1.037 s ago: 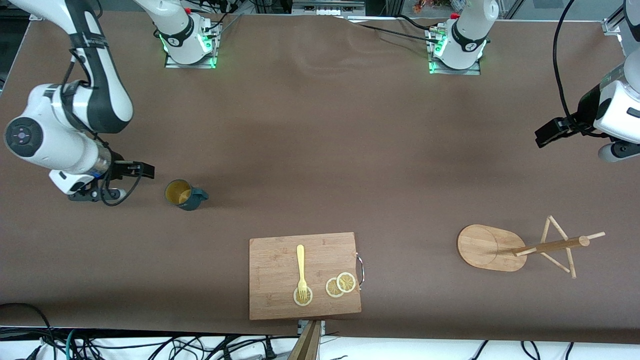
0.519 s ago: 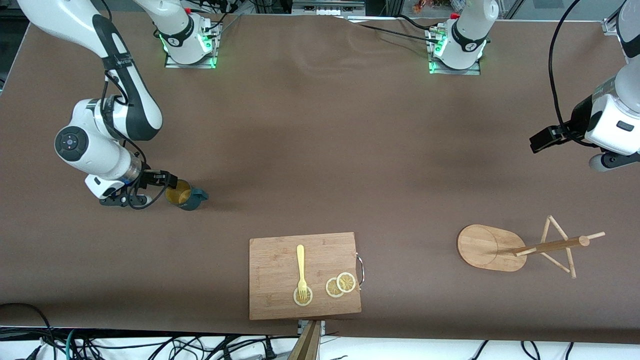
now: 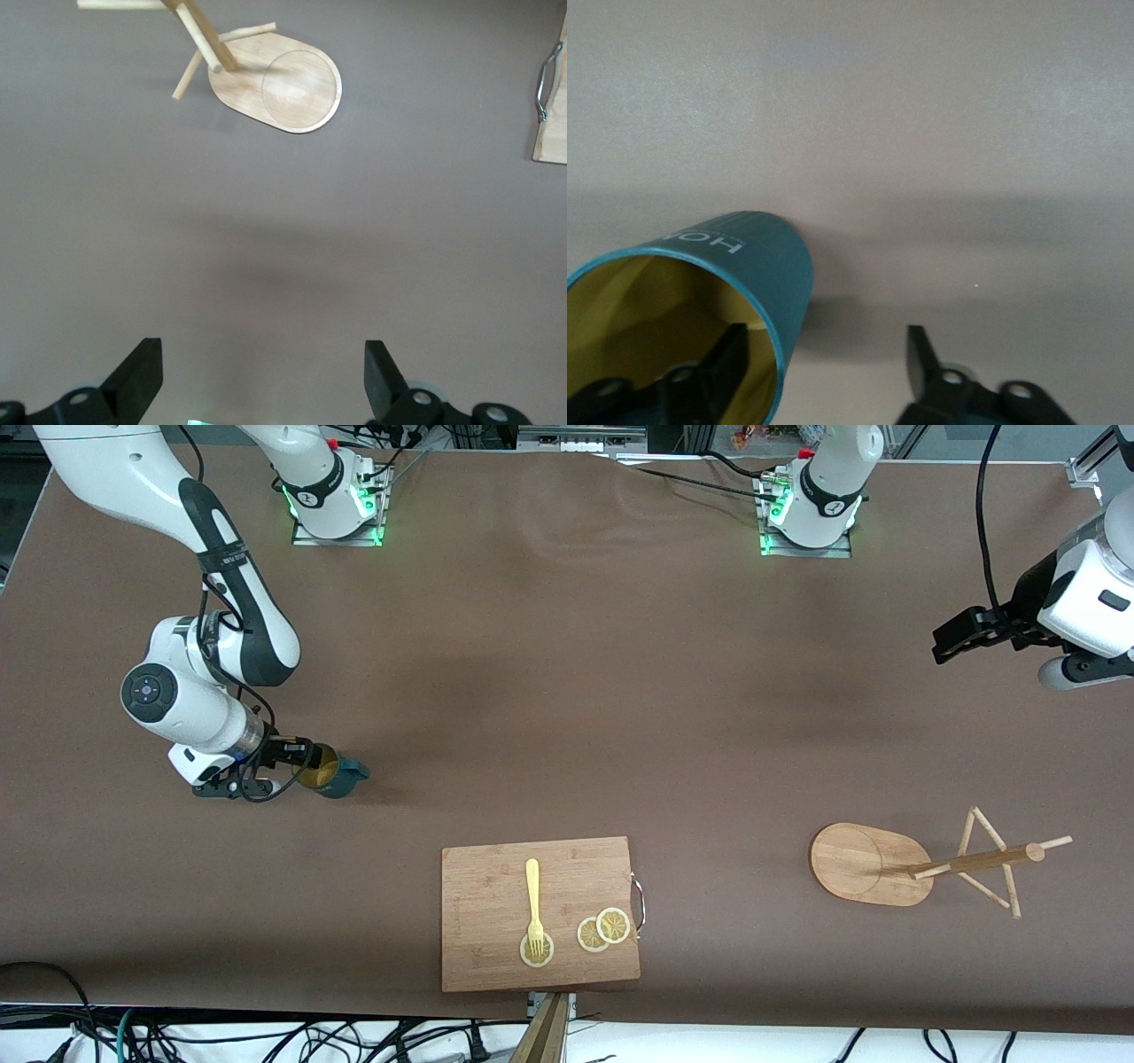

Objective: Pass cup and hang on rack
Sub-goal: 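Reach the right gripper down to the teal mug and grasp its rim, then lift the teal mug with the right gripper while the left gripper approaches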

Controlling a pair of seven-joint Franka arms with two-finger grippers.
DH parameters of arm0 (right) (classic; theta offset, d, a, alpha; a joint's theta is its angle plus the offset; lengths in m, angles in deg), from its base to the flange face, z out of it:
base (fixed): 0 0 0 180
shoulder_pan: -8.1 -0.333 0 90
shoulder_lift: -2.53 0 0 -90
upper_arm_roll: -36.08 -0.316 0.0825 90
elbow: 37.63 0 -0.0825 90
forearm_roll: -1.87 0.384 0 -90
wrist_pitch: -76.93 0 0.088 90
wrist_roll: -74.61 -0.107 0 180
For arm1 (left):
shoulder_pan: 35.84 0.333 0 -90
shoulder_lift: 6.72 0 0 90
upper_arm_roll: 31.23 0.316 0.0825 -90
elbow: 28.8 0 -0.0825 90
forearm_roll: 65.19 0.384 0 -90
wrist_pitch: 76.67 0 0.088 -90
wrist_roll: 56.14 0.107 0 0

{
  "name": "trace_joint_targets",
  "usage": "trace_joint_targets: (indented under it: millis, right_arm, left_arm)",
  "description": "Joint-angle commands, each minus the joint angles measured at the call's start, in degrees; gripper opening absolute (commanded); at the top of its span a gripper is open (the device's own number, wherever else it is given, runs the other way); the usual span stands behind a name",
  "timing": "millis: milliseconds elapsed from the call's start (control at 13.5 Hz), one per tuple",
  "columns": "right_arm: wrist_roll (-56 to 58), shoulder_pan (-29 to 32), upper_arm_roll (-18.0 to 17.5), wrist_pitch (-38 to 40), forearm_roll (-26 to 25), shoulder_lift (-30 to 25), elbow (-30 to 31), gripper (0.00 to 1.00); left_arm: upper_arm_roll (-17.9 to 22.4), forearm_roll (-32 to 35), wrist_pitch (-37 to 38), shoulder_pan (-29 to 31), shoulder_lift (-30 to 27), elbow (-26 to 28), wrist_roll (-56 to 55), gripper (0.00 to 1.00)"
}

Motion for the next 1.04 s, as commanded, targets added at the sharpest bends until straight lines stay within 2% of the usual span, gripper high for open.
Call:
trace_joint_targets:
  millis: [0,296,519,815,963]
  right_arm:
    - [-1.44,0.0,-1.14,0.74,0.56,-0.58,-0.23,0.0]
    - [-1.36,0.09,-1.85,0.74,0.56,-0.67,-0.58,0.0]
    - [-0.48,0.0,-2.2,2.49,0.38,-1.02,-3.73,0.0]
    - [-1.96,-0.35,-8.33,9.25,0.56,-0.94,-10.59,0.0]
    - [-9.75,-3.32,-10.63,10.4,0.56,-0.41,-14.01,0.0]
  left_arm:
    - [-0.05,-1.13,-0.35,0.43,-0.57,1.62,2.38,1.0]
    - [-0.49,-1.13,-0.7,0.16,-0.57,2.33,2.38,1.0]
    - [-0.49,-1.13,-0.7,0.16,-0.48,2.33,2.38,1.0]
    - [-0.49,-1.13,-0.79,0.16,-0.3,2.68,2.38,1.0]
    - [-0.49,-1.13,-0.88,0.16,-0.13,2.77,2.38,1.0]
